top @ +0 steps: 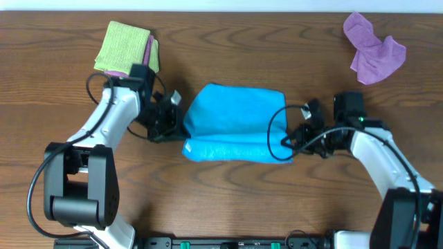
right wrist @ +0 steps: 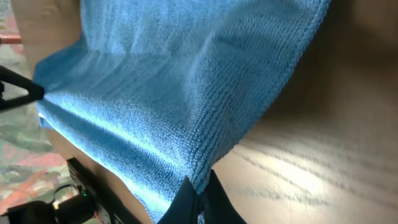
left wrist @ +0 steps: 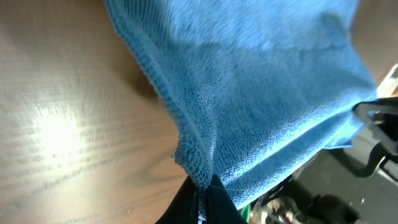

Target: Fold the cloth

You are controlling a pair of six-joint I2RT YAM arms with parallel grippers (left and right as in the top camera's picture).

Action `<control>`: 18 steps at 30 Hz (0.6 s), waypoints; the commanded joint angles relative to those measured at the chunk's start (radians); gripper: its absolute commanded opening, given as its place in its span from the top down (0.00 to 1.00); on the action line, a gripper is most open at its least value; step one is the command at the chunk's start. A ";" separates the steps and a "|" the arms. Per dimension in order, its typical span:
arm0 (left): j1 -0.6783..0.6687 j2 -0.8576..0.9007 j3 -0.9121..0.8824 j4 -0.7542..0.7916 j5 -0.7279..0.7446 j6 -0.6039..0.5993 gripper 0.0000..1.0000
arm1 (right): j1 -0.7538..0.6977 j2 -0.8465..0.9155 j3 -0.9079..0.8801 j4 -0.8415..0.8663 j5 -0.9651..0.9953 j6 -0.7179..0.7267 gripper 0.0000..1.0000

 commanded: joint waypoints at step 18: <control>-0.003 -0.243 -0.381 0.114 -0.041 -0.067 0.94 | -0.010 -0.119 -0.202 -0.011 0.022 -0.002 0.99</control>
